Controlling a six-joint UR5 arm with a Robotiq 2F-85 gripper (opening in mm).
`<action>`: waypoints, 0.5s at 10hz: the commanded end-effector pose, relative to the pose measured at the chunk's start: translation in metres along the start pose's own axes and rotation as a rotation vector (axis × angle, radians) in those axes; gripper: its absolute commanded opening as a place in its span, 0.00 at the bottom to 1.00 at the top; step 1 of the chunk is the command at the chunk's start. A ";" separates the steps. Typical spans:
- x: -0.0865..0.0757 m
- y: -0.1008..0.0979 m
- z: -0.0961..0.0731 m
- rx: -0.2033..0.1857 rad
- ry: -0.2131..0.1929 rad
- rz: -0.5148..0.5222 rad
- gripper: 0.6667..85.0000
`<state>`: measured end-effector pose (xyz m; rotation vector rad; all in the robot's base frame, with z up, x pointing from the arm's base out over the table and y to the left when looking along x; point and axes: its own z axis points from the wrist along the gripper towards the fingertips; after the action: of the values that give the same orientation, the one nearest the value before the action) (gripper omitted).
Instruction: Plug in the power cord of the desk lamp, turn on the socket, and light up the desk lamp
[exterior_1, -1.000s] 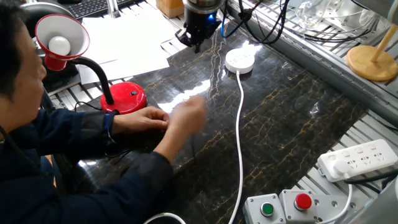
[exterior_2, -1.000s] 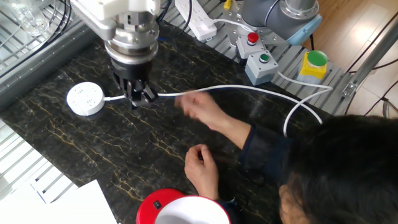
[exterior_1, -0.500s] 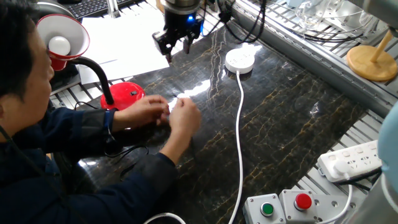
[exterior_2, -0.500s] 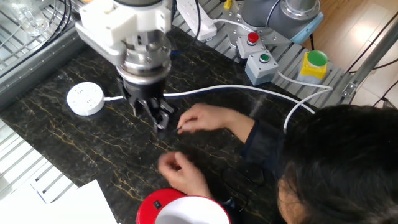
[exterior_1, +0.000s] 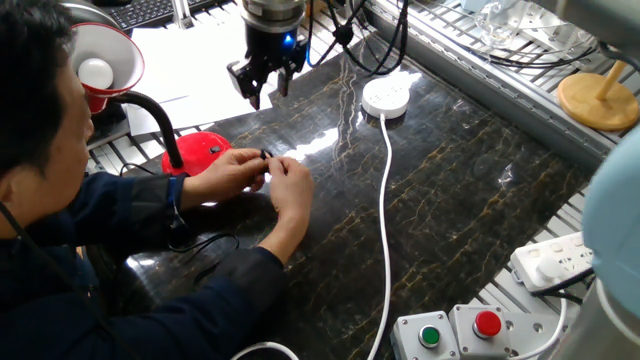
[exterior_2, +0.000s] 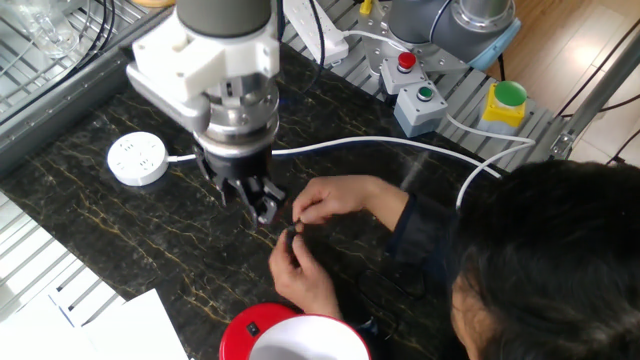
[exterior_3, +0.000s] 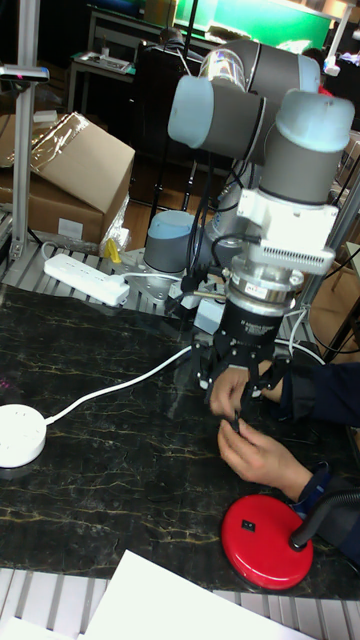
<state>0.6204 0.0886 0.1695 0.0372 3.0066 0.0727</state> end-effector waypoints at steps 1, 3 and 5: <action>-0.004 -0.009 0.010 0.017 0.032 -0.025 0.60; -0.006 -0.003 0.005 -0.002 0.055 -0.060 0.59; -0.009 0.015 0.004 -0.021 0.061 -0.018 0.57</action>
<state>0.6270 0.0913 0.1645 -0.0100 3.0512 0.0736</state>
